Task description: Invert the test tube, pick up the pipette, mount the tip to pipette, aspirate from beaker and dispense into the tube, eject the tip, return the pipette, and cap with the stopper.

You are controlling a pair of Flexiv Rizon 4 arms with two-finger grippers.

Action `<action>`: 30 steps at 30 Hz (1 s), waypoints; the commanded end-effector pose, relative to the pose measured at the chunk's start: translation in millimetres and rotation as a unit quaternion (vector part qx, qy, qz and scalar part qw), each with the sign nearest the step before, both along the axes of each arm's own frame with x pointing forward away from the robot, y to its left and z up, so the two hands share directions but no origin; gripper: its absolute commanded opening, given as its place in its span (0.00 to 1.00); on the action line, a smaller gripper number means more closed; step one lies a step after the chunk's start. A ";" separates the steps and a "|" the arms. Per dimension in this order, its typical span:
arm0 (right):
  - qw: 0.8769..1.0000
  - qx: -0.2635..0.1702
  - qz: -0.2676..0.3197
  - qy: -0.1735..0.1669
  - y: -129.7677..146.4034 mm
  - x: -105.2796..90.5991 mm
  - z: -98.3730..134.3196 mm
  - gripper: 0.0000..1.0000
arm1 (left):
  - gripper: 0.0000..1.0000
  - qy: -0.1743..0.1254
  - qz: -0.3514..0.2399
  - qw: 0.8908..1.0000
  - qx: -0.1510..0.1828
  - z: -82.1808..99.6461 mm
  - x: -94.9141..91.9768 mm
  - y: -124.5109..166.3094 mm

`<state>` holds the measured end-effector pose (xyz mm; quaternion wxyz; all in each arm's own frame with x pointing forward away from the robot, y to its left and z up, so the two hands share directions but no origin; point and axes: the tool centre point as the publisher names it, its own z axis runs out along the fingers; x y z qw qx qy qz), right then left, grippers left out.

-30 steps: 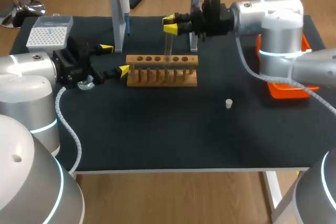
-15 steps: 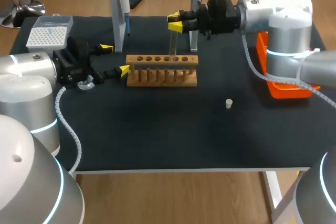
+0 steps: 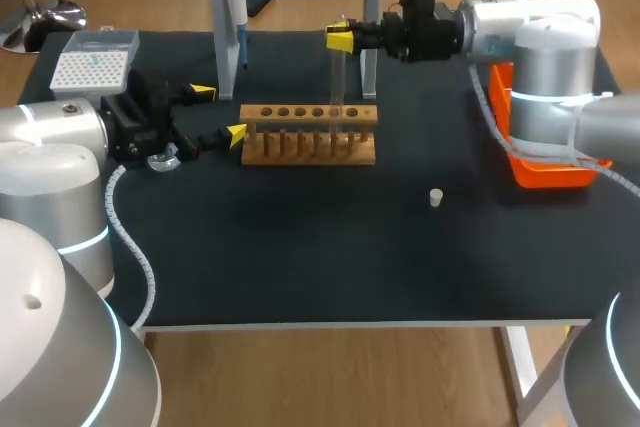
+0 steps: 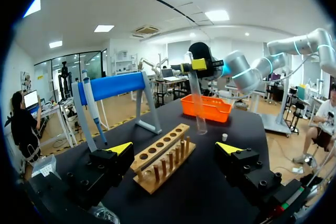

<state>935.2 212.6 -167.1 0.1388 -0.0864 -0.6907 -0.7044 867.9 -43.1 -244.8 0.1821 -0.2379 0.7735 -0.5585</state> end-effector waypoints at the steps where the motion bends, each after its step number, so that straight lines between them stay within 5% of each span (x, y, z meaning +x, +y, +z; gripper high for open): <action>1: 0.937 0.005 -0.003 0.350 -2.0 7.4 -3.1 0.00 | 1.00 -0.001 0.001 1.000 0.000 -0.8 -1.0 0.0; 11: 0.937 0.005 -0.003 0.350 -2.0 7.4 -3.1 0.00 | 1.00 -0.001 0.001 1.000 0.000 -0.8 -1.0 0.0; 16: 0.909 -0.073 0.020 0.410 -4.4 8.5 -19.8 0.00 | 1.00 -0.001 0.001 1.000 0.000 -0.8 -1.0 0.0; 19: 0.904 -0.097 0.023 0.416 -5.9 8.6 -22.9 0.00 | 1.00 -0.001 0.001 1.000 0.000 -0.8 -1.0 0.0; 27: 0.848 -0.061 0.030 0.525 -4.1 9.5 -18.7 0.00 | 1.00 -0.001 0.001 1.000 0.000 -0.8 -1.0 0.0; 30: 0.843 -0.053 0.032 0.535 -4.2 9.6 -16.3 0.00 | 1.00 -0.001 0.001 1.000 0.000 -0.8 -1.0 0.0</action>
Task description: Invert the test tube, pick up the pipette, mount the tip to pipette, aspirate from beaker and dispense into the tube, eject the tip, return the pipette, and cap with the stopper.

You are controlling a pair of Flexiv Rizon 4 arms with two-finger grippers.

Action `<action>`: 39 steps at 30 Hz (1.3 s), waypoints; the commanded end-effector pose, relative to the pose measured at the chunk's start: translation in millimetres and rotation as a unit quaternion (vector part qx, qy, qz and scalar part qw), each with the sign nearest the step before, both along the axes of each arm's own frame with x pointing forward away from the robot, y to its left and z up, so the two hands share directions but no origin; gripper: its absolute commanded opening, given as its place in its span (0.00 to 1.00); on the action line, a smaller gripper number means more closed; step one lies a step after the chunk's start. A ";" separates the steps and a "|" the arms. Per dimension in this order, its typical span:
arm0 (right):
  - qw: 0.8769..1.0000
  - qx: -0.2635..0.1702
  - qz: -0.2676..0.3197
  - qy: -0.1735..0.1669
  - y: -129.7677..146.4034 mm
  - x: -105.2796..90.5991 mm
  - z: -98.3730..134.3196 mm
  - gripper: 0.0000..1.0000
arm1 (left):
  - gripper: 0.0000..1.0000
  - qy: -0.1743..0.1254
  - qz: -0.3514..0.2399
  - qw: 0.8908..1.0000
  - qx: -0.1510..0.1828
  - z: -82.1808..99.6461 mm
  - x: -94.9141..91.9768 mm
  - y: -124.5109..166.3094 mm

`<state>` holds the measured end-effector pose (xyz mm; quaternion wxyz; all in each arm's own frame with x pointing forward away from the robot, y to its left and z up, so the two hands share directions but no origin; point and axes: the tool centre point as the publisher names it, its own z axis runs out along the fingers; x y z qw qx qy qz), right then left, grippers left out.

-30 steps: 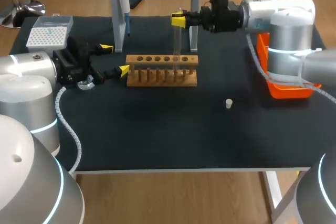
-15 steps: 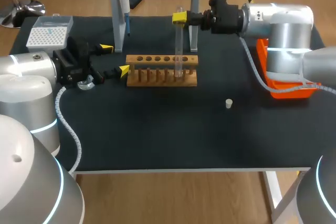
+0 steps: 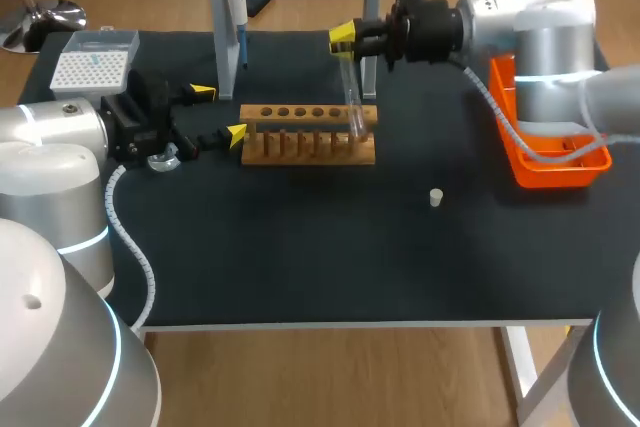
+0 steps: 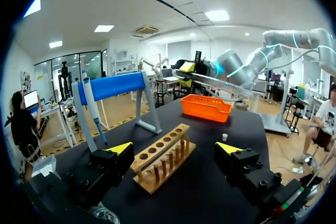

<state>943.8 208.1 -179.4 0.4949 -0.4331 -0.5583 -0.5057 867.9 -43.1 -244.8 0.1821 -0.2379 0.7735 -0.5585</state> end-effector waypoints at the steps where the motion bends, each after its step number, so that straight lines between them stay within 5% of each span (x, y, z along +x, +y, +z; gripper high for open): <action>1: 1.000 0.013 -0.002 0.016 0.6 1.2 -2.8 0.00 | 1.00 -0.001 0.001 1.000 0.000 -0.8 -1.0 0.0; 11: 0.997 0.024 -0.007 0.070 0.6 0.8 4.3 0.00 | 1.00 -0.001 0.001 1.000 0.000 -0.8 -1.0 0.0; 34: 0.998 0.004 0.000 0.061 -1.6 -2.9 2.3 0.00 | 1.00 -0.001 0.001 1.000 0.000 -0.8 -1.0 0.0; 37: 0.998 0.004 0.000 0.061 -1.6 -2.9 2.3 0.00 | 1.00 -0.123 -0.060 0.987 -0.083 15.3 -4.4 -4.8; 39: 0.998 0.004 0.000 0.061 -1.6 -2.9 2.3 0.00 | 1.00 -0.180 -0.082 0.975 -0.103 21.4 -7.5 -6.8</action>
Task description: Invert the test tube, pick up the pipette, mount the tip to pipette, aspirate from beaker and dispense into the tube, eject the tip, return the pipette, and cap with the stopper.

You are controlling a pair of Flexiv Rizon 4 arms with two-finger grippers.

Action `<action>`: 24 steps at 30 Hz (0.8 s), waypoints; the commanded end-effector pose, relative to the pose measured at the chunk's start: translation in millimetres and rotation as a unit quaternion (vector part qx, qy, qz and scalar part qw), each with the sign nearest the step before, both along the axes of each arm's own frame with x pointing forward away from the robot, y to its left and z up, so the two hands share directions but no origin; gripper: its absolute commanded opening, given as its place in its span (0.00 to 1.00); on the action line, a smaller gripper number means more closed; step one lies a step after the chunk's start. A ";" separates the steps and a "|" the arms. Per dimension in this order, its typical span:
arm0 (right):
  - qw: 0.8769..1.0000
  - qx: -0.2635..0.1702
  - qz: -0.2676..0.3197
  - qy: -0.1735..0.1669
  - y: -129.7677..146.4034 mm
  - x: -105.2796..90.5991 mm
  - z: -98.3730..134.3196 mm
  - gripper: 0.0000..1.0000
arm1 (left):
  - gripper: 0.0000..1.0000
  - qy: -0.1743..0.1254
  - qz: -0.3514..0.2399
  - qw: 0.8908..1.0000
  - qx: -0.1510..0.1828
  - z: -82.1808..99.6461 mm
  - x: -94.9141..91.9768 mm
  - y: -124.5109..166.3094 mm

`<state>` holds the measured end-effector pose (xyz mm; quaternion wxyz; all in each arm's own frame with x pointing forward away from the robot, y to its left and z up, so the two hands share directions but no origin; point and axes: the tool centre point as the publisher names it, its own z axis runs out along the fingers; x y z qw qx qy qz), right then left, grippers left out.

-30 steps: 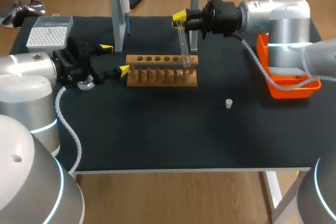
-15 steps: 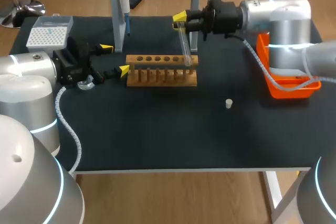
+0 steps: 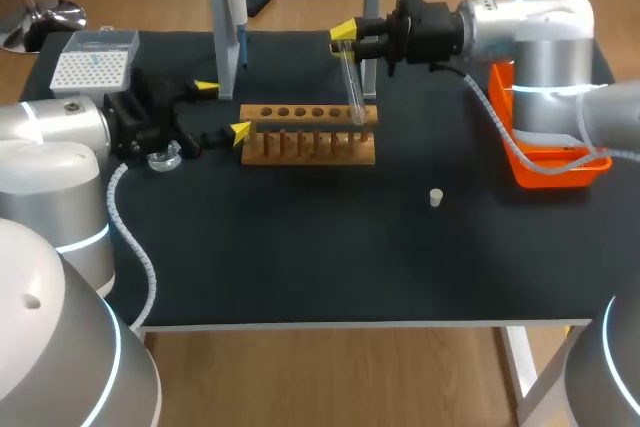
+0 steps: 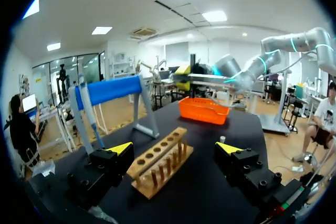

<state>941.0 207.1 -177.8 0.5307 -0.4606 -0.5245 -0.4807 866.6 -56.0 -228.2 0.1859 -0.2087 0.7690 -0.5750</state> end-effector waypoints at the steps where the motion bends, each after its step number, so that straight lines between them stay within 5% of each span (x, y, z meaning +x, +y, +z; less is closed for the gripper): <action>1: 1.000 -0.001 0.000 -0.001 -0.7 -0.1 0.7 0.00 | 1.00 -0.179 -0.072 0.976 -0.104 6.9 -7.7 4.3; 5: 1.000 -0.001 0.000 -0.001 -0.7 -0.1 0.7 0.00 | 1.00 -0.254 -0.132 0.950 -0.126 14.4 -12.8 -5.0; 9: 1.000 -0.001 0.000 -0.001 -0.7 -0.1 0.7 0.00 | 1.00 -0.290 -0.185 0.931 -0.124 21.0 -16.3 -15.9; 12: 1.000 -0.001 0.000 -0.001 -0.7 -0.1 0.7 0.00 | 1.00 -0.279 -0.168 0.943 -0.072 25.2 -14.1 -23.8; 13: 1.000 -0.001 0.000 -0.001 -0.7 -0.1 0.7 0.00 | 1.00 -0.245 -0.159 0.954 -0.060 26.8 -11.2 -26.2; 23: 1.000 -0.001 0.000 -0.001 -0.7 -0.1 0.7 0.00 | 1.00 -0.245 -0.159 0.954 -0.060 26.8 -11.2 -26.2; 24: 1.000 -0.001 0.000 -0.001 -0.7 -0.1 0.7 0.00 | 1.00 -0.293 -0.144 0.945 -0.023 31.9 -12.6 -25.0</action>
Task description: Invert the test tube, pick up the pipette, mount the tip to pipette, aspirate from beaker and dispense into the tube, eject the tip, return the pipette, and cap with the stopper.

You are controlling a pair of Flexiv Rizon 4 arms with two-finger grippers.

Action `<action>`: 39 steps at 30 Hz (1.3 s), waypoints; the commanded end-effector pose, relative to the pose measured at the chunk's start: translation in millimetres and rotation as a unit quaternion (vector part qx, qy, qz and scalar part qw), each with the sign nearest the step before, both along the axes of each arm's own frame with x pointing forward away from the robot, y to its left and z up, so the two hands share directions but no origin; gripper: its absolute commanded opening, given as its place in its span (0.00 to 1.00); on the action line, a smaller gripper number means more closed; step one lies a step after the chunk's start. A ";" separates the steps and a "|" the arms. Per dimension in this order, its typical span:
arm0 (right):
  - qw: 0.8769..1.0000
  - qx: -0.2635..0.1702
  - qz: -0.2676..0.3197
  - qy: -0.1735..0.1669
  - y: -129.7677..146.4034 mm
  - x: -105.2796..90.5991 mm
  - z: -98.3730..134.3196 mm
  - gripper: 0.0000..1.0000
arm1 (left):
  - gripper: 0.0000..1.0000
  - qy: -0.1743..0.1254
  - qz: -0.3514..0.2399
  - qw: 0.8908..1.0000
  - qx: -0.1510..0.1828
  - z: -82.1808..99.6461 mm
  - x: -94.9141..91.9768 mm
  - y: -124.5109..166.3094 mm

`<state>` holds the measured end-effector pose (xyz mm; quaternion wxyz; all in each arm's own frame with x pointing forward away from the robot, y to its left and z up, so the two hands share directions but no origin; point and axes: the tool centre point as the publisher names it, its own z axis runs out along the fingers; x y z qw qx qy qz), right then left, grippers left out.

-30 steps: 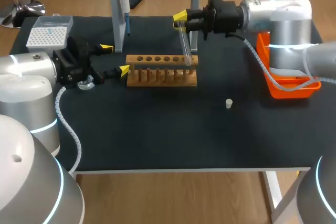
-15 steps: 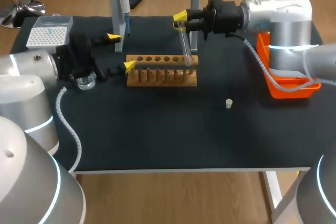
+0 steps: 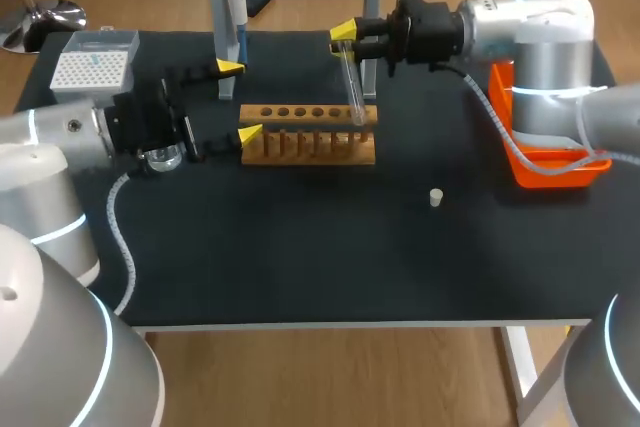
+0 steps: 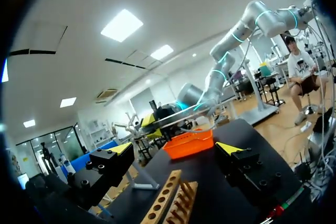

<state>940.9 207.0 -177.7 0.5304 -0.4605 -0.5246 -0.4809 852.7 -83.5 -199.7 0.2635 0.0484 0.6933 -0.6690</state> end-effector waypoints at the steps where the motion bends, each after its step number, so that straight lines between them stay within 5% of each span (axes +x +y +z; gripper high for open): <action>1: 1.000 -0.001 0.000 0.000 -0.5 0.0 0.5 0.00 | 1.00 -0.105 0.034 0.994 0.008 8.2 -1.2 3.2; 3: 1.000 -0.001 0.000 0.000 -0.5 0.0 0.5 0.00 | 1.00 -0.181 0.051 0.982 -0.002 12.7 -3.6 3.7; 8: 1.000 -0.001 0.000 0.000 -0.5 0.0 0.5 0.00 | 1.00 -0.357 0.051 0.933 -0.005 25.1 -15.0 -4.8; 24: 1.000 -0.001 0.000 0.000 -0.5 0.0 0.5 0.00 | 1.00 -0.371 0.057 0.927 -0.014 33.3 -17.5 -6.1; 26: 1.000 -0.001 0.000 0.000 -0.5 0.0 0.5 0.00 | 1.00 -0.430 0.067 0.900 0.028 36.4 -20.9 -8.3; 32: 1.000 -0.001 0.000 0.000 -0.5 0.0 0.5 0.00 | 1.00 -0.524 0.027 0.845 0.107 43.3 -30.8 -20.9; 36: 1.000 -0.001 0.000 0.000 -0.5 0.0 0.5 0.00 | 1.00 -0.554 -0.003 0.824 0.115 43.6 -35.2 -29.3; 39: 1.000 -0.001 0.000 0.000 -0.5 0.0 0.5 0.00 | 1.00 -0.551 -0.023 0.824 0.127 37.7 -34.7 -38.3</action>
